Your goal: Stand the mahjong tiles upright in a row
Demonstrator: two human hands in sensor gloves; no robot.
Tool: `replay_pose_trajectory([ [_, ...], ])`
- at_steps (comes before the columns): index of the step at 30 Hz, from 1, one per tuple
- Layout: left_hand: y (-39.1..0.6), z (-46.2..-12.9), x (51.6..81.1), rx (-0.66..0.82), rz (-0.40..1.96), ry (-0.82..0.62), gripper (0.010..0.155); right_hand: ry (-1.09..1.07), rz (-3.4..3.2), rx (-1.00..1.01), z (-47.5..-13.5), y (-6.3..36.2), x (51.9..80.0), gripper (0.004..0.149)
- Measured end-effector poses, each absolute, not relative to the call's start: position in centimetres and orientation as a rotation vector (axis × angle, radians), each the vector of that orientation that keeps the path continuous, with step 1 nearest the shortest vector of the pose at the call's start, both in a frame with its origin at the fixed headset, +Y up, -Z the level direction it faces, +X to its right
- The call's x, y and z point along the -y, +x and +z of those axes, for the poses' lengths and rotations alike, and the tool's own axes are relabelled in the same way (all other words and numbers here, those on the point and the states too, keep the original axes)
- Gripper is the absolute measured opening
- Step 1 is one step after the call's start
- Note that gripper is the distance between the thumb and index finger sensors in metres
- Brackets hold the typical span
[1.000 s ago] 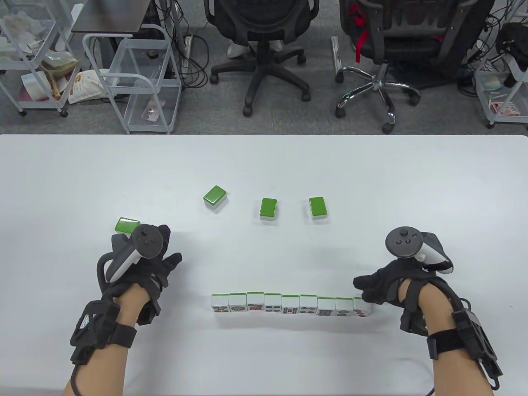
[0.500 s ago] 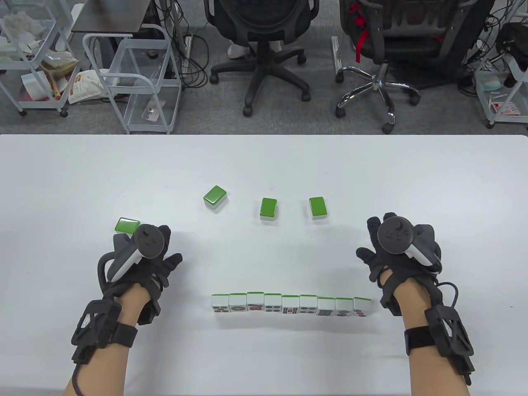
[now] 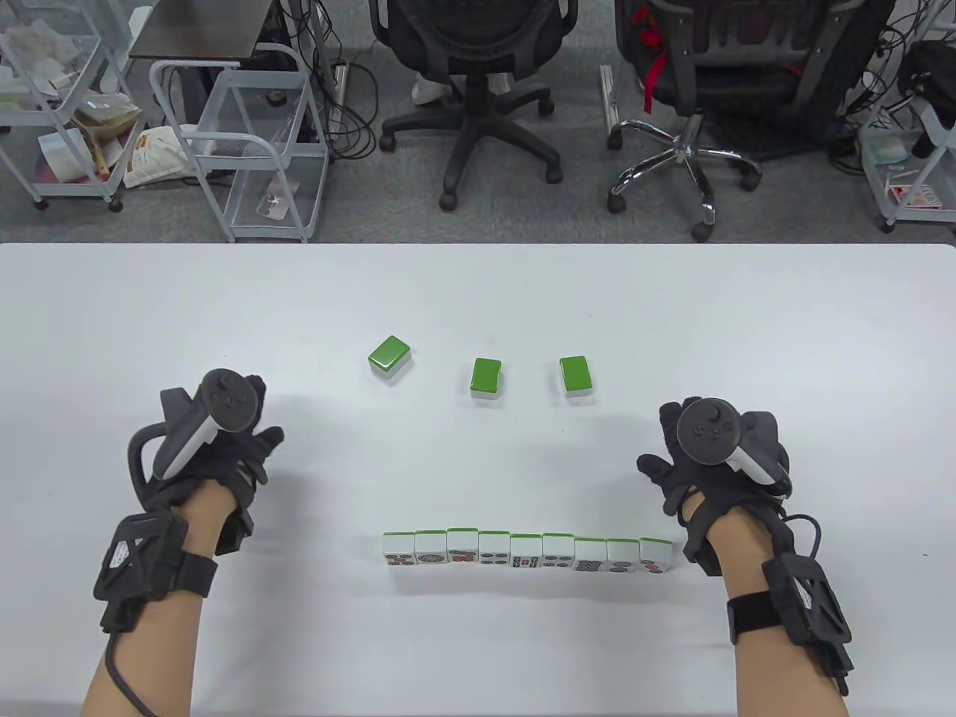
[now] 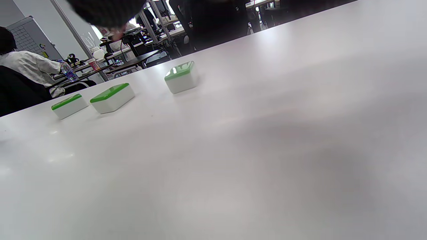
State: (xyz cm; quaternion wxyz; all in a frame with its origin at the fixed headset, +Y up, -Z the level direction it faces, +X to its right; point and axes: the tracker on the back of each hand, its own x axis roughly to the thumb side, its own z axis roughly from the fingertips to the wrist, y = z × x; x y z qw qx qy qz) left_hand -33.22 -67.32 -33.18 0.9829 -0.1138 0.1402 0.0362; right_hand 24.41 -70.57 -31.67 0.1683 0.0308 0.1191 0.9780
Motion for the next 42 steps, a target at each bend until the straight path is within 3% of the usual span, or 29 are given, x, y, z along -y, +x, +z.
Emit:
replay_pose_trajectory([
  [5,-34.9,-36.1,69.6,-0.237,-0.032,-0.359,0.074,0.106,2.778,-0.322,-31.5,24.4,70.2,0.08],
  [7,-34.9,-36.9,71.4,-0.322,-0.099,-0.393,0.077,0.092,2.773,-0.291,-31.4,24.5,69.9,0.08],
  [9,-34.6,-37.4,72.5,-0.43,-0.076,-0.336,0.082,0.092,2.765,-0.285,-31.4,24.6,69.7,0.08],
  [13,-33.7,-38.7,74.3,-0.502,-0.122,-0.356,0.086,0.098,2.725,-0.316,-31.2,25.0,69.4,0.081],
  [20,-32.8,-39.7,75.3,-0.582,-0.304,-0.237,0.075,0.095,2.721,-0.315,-30.9,25.5,69.3,0.081],
  [24,-32.9,-39.7,75.5,-0.596,-0.214,-0.233,0.068,0.095,2.715,-0.338,-30.9,25.6,69.5,0.081],
  [28,-33.0,-39.7,75.2,-0.526,-0.18,-0.268,0.068,0.093,2.71,-0.332,-30.9,25.8,69.4,0.081],
  [34,-32.4,-38.4,73.0,-0.354,0.077,-0.386,0.071,0.109,2.703,-0.334,-30.9,25.7,69.4,0.081],
  [42,-27.9,-33.4,70.4,0.145,0.288,-0.688,0.072,0.124,2.688,-0.343,-30.8,25.6,69.5,0.083],
])
